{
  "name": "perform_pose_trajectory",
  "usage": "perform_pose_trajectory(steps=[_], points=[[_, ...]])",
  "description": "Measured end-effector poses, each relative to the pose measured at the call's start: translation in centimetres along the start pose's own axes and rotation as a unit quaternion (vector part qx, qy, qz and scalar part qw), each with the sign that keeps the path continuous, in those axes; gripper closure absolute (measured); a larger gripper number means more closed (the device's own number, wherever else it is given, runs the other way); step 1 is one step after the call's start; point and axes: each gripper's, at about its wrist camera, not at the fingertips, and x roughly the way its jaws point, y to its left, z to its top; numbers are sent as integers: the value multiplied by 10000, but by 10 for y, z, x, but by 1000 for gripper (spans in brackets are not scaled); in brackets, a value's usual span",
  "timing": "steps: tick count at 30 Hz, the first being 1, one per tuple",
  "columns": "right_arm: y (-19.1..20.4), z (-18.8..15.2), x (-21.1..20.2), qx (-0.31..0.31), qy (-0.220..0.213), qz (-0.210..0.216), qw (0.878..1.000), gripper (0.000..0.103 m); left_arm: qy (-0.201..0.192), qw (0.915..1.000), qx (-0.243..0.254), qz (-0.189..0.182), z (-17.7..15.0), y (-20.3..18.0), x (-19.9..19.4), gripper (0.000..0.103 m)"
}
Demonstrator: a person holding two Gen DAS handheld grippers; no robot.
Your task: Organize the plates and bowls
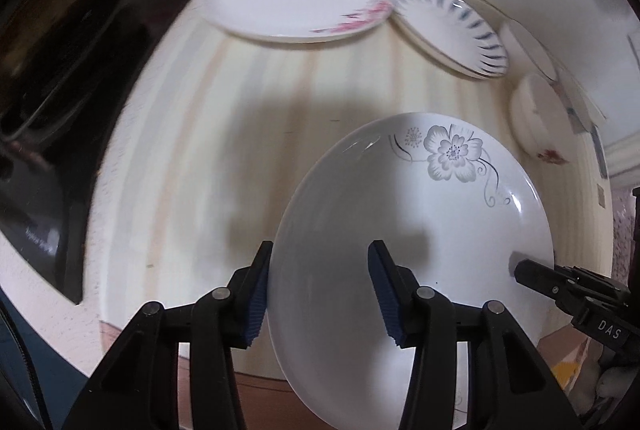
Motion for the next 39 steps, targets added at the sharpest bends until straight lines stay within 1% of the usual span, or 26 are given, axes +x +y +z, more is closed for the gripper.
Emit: perform_pose_trajectory(steps=[7, 16, 22, 28, 32, 34, 35, 39], points=[[-46, -18, -31, 398, -235, -152, 9988, 81, 101, 9992, 362, -164, 8, -51, 16, 59], [-91, -32, -38, 819, -355, -270, 9956, 81, 274, 9972, 686, -148, 3, -86, 44, 59], [-101, -35, -35, 839, -360, -299, 9954, 81, 308, 9968, 733, -70, 0, -95, 49, 59], [-99, -35, -31, 839, -321, -326, 9954, 81, 346, 9969, 708, -25, 1, -99, 53, 59], [-99, -35, -27, 944, -200, -324, 9948, 81, 367, 9967, 727, -23, -2, -99, 52, 59], [-100, -34, -23, 978, -87, -386, 9944, 81, 402, 9964, 748, -17, 4, -101, 56, 59], [-100, -34, -20, 1000, -21, -399, 9942, 79, 417, 9962, 763, -2, 4, -102, 57, 59], [-98, -33, -19, 967, 81, -439, 9943, 79, 400, 9959, 806, -3, 4, -103, 51, 59]])
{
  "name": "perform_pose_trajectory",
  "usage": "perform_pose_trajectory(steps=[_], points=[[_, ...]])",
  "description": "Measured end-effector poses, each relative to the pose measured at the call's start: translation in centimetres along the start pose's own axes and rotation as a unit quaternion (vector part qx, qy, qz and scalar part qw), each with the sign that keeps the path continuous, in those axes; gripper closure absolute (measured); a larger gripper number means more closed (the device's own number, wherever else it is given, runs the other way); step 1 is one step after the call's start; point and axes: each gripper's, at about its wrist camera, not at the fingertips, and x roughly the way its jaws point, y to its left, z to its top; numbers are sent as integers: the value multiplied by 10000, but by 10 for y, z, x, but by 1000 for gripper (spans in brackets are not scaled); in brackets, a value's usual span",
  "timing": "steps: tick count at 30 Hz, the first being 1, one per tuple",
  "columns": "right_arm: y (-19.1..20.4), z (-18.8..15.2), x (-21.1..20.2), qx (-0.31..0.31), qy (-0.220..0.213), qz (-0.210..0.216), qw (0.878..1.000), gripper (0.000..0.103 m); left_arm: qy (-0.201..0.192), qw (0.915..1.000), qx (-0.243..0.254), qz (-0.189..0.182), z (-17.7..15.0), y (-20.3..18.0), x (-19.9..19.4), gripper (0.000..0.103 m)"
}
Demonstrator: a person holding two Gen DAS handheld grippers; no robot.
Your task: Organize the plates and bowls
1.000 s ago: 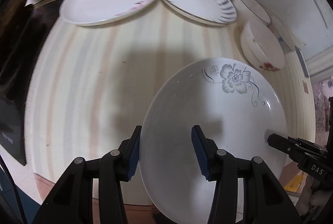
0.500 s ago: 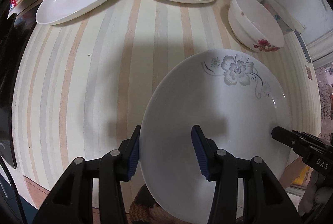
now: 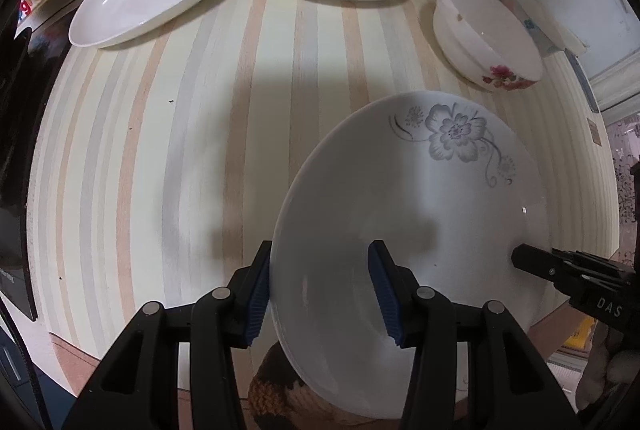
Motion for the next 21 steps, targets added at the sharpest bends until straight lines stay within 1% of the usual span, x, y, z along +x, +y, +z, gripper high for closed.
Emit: perform_pose_trajectory(steps=[2, 4, 6, 7, 9, 11, 12, 15, 16, 17, 19, 21], points=[[-1, 0, -7, 34, 1, 0, 10000, 79, -56, 10000, -2, 2, 2, 1, -11, 59], [-1, 3, -25, 79, -40, -112, 9999, 78, -236, 9997, -77, -71, 5, 6, -30, 59], [2, 8, -47, 38, -205, -108, 9997, 77, -470, 9984, -280, -121, 13, 19, -53, 58], [8, 14, -62, -2, -321, -56, 9995, 74, -571, 9975, -410, -126, 19, 26, -62, 58], [22, 27, -79, -82, -454, 133, 9988, 58, -760, 9945, -719, -71, 37, 49, -77, 57], [49, 51, -86, -274, -524, 444, 9973, 51, -958, 9902, -1020, -11, 53, 71, -84, 57], [65, 65, -85, -395, -564, 598, 9958, 51, -1045, 9872, -1199, 73, 61, 87, -83, 57], [122, 119, -63, -788, -646, 959, 9902, 51, -1183, 9780, -1699, 250, 85, 132, -73, 57], [147, 144, -48, -997, -697, 1018, 9873, 51, -1172, 9748, -1863, 355, 96, 144, -67, 57], [159, 160, -39, -1130, -725, 977, 9861, 51, -1169, 9724, -1975, 416, 104, 154, -62, 57], [193, 200, -7, -1411, -727, 824, 9839, 51, -1165, 9675, -2164, 588, 116, 174, -54, 57], [218, 234, 24, -1615, -683, 707, 9820, 51, -1124, 9644, -2296, 674, 126, 190, -43, 57]])
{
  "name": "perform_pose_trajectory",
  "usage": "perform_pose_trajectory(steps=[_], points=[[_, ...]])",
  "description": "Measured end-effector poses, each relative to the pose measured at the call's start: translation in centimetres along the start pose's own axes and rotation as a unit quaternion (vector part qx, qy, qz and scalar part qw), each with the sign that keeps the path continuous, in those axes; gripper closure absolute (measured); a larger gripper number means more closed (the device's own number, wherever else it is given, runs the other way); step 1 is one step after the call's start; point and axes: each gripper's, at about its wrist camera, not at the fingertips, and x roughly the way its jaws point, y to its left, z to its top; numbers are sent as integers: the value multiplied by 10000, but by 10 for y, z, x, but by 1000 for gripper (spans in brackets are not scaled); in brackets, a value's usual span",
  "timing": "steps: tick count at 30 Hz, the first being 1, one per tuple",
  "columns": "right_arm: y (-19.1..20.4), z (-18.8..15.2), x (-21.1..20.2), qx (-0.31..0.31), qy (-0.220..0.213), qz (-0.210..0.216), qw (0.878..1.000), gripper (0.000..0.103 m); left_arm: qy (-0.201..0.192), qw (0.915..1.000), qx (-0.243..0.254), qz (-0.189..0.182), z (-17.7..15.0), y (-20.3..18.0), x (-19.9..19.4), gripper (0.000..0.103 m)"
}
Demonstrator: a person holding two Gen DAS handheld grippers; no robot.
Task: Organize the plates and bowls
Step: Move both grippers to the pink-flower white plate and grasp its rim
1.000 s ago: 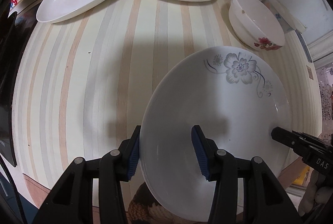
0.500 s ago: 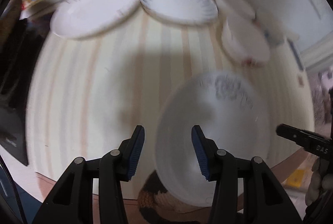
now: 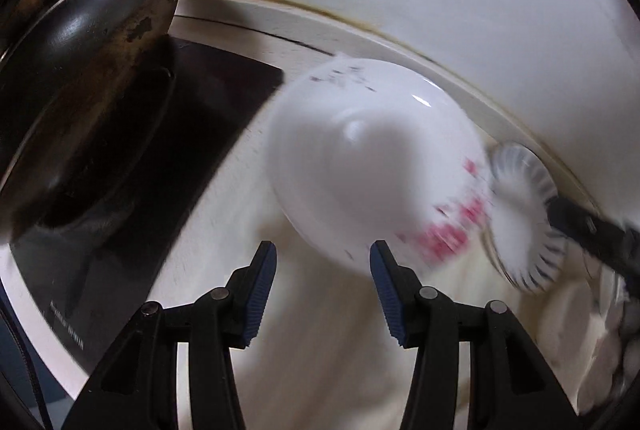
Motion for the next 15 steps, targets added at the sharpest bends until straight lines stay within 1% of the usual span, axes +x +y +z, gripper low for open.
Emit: perform_pose_trajectory(steps=[2, 3, 4, 6, 9, 10, 11, 12, 15], points=[[3, 29, 36, -91, 99, -144, 9998, 51, 74, 9999, -111, 68, 8, 8, 11, 57], [4, 42, 52, -121, 98, -223, 9996, 53, 113, 9997, -196, 36, 13, 14, 17, 57], [4, 49, 63, -141, 111, -270, 9995, 54, 128, 9996, -238, 31, 16, 17, 22, 57], [4, 64, 84, -158, 136, -255, 9995, 61, 149, 9995, -284, 41, 22, 22, 30, 57], [4, 76, 107, -185, 170, -363, 9990, 68, 121, 9996, -246, 21, 28, 22, 39, 57], [4, 80, 114, -189, 187, -352, 9990, 71, 82, 9997, -221, 4, 30, 21, 40, 62], [5, 84, 120, -193, 197, -384, 9989, 81, 34, 9998, -195, -40, 31, 19, 41, 68], [3, 83, 123, -198, 209, -374, 9989, 85, -1, 9998, -176, 53, 32, 18, 42, 69], [6, 84, 128, -334, 183, -419, 9984, 87, -54, 9996, -239, 104, 30, 20, 41, 73]])
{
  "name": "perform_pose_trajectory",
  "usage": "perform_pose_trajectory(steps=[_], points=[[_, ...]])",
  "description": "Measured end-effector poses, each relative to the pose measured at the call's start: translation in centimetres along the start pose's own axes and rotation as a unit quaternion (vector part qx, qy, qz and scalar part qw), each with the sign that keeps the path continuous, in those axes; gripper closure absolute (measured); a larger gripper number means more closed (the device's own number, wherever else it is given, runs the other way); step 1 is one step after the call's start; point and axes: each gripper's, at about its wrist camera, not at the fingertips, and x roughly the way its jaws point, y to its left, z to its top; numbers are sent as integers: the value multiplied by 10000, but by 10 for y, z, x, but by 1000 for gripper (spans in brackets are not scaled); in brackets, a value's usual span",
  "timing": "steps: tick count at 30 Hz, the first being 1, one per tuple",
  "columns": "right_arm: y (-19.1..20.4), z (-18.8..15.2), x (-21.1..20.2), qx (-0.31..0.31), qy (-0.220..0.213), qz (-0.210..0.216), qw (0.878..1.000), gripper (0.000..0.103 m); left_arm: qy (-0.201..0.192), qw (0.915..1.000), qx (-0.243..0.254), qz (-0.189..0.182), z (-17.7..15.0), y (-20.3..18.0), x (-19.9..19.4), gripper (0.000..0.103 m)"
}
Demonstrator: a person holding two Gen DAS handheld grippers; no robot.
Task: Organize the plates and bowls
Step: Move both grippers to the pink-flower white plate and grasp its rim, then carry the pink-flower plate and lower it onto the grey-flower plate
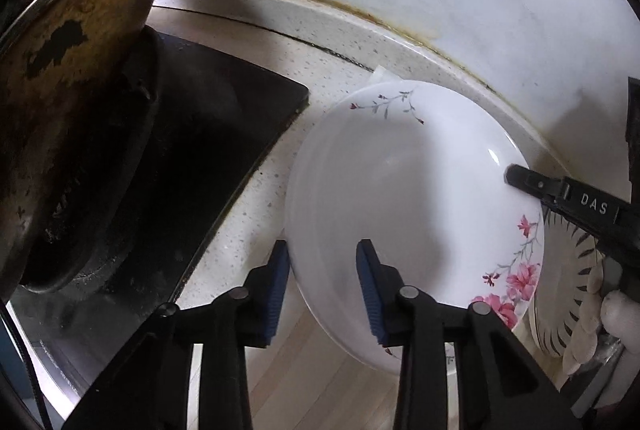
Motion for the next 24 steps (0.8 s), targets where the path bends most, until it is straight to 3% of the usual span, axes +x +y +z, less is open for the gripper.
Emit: perform_pose_trajectory(steps=[12, 24], points=[[0, -16, -20, -78, -90, 83, 9999, 87, 85, 9991, -246, -339, -9, 6, -10, 74], [-11, -59, -89, 216, -270, 313, 9989, 87, -147, 9980, -60, -618, -35, -9, -70, 74]])
